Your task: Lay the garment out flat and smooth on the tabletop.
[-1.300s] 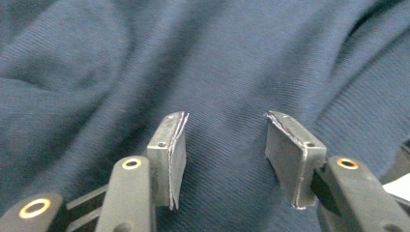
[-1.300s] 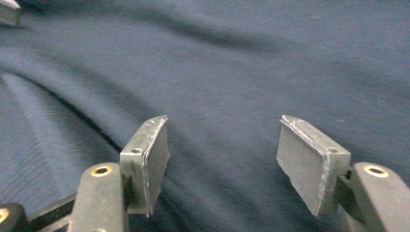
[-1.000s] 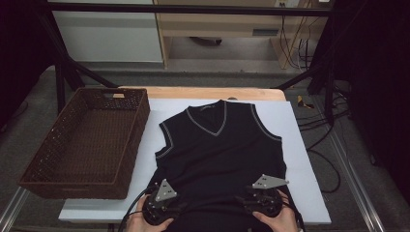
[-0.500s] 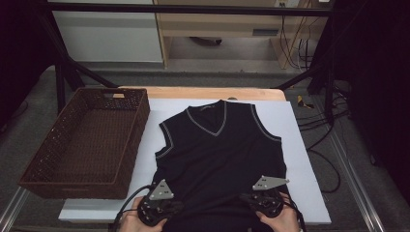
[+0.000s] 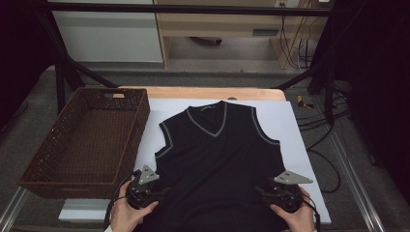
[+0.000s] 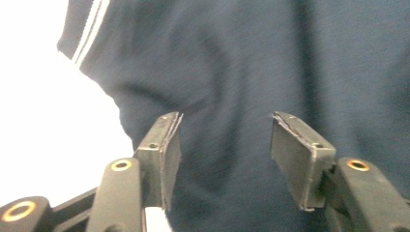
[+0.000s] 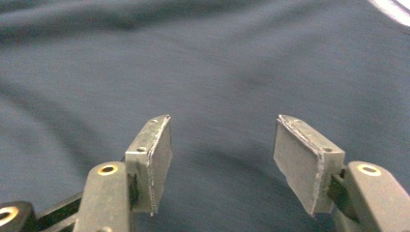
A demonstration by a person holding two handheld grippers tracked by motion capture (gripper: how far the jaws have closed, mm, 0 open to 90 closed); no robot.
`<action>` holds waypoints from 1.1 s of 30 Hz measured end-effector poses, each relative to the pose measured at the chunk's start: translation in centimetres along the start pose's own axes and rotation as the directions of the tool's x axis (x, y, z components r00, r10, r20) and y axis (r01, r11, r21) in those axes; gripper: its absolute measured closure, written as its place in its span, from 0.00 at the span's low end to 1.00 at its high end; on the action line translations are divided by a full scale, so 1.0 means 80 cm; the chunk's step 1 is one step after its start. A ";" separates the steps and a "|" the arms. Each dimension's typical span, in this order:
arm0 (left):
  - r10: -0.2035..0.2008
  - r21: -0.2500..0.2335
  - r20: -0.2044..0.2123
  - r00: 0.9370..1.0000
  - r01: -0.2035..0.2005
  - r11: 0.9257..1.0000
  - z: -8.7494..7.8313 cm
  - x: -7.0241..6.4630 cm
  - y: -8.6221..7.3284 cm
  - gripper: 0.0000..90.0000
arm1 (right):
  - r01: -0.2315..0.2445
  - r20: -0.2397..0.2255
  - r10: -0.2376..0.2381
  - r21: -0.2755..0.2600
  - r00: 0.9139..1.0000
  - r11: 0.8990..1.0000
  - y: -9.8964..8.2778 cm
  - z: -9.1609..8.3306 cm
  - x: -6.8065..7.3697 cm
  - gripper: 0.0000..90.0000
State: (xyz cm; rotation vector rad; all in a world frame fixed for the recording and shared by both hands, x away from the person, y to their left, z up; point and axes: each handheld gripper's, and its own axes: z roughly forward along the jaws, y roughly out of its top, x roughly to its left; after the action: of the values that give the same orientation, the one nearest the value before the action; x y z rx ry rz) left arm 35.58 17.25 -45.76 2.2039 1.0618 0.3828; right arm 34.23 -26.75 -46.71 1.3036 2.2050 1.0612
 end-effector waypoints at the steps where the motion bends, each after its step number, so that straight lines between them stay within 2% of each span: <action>1: -0.001 0.002 -0.010 1.000 0.001 1.000 0.002 0.002 -0.003 0.46 | -0.015 0.023 0.015 0.001 1.000 1.000 -0.003 -0.002 -0.008 0.41; 5: -0.017 0.020 -0.036 0.999 0.018 1.000 0.007 0.010 -0.015 0.44 | -0.043 0.089 0.043 -0.007 0.995 0.999 -0.014 -0.007 -0.033 0.38; 7: -0.053 0.009 -0.016 0.998 0.053 0.999 0.008 0.015 -0.020 0.42 | -0.060 0.124 0.060 -0.006 0.990 0.998 -0.019 -0.007 -0.045 0.37; 9: -0.050 0.014 -0.026 0.998 0.050 0.999 0.008 0.013 -0.019 0.43 | -0.073 0.164 0.071 0.006 0.984 0.997 -0.024 -0.006 -0.055 0.37; 11: -0.048 0.020 -0.025 0.999 0.049 0.999 0.007 0.011 -0.019 0.49 | -0.095 0.173 0.093 0.005 0.981 0.995 -0.029 -0.004 -0.063 0.37; 12: -0.050 0.021 -0.018 0.999 0.051 0.998 0.005 0.010 -0.019 0.55 | -0.106 0.164 0.105 -0.008 0.981 0.994 -0.030 -0.004 -0.064 0.39; 13: -0.053 0.024 -0.008 0.999 0.053 0.998 0.004 0.010 -0.020 0.64 | -0.099 0.162 0.099 -0.009 0.982 0.995 -0.031 -0.005 -0.065 0.42; 14: -0.055 0.031 0.005 0.998 0.054 0.998 0.003 0.010 -0.019 0.73 | -0.101 0.156 0.100 -0.002 0.983 0.995 -0.030 -0.006 -0.065 0.50; 15: -0.056 0.038 0.029 0.998 0.055 0.998 0.002 0.011 -0.019 0.84 | -0.106 0.147 0.104 0.002 0.984 0.994 -0.029 -0.007 -0.064 0.60; 16: -0.054 0.042 0.034 0.998 0.052 0.998 0.001 0.011 -0.019 0.90 | -0.110 0.132 0.107 0.009 0.985 0.994 -0.027 -0.008 -0.062 0.69; 18: -0.036 0.061 0.034 0.999 0.034 0.998 -0.002 0.012 -0.018 0.93 | -0.125 0.093 0.120 0.044 0.988 0.991 -0.024 -0.011 -0.061 0.92; 19: -0.022 0.070 0.014 1.000 0.021 0.997 -0.005 0.012 -0.017 0.93 | -0.139 0.083 0.134 0.057 0.987 0.989 -0.023 -0.012 -0.060 0.93; 21: 0.006 0.073 -0.042 0.999 -0.003 0.997 -0.016 0.013 -0.017 0.94 | -0.135 0.082 0.128 0.088 0.988 0.987 -0.022 -0.018 -0.059 0.95; 24: 0.013 0.055 -0.094 0.996 -0.008 0.998 -0.035 0.017 -0.020 0.94 | -0.149 0.064 0.142 0.124 0.988 0.981 -0.027 -0.033 -0.059 0.95; 25: 0.006 0.056 -0.086 0.996 -0.001 0.998 -0.038 0.019 -0.021 0.94 | -0.163 0.041 0.159 0.154 0.986 0.974 -0.031 -0.039 -0.057 0.95; 28: -0.004 0.037 -0.064 0.998 0.006 0.999 -0.040 0.020 -0.021 0.93 | -0.173 -0.028 0.181 0.185 0.983 0.967 -0.040 -0.050 -0.048 0.92; 30: -0.021 0.014 -0.045 0.999 0.021 1.000 -0.038 0.020 -0.018 0.90 | -0.178 -0.036 0.186 0.158 0.982 0.971 -0.039 -0.052 -0.042 0.79; 32: -0.023 0.005 -0.047 0.999 0.023 1.000 -0.035 0.018 -0.017 0.83 | -0.138 0.002 0.138 0.094 0.990 0.986 -0.035 -0.047 -0.043 0.61; 33: -0.032 0.005 -0.031 0.999 0.032 0.999 -0.031 0.015 -0.017 0.79 | -0.128 0.024 0.127 0.065 0.992 0.990 -0.033 -0.045 -0.044 0.54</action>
State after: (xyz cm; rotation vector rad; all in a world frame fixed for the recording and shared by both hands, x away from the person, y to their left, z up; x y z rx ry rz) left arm 34.30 19.90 -44.82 2.1889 1.1145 0.4009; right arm 32.20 -32.07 -46.59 1.4948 2.1848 1.0233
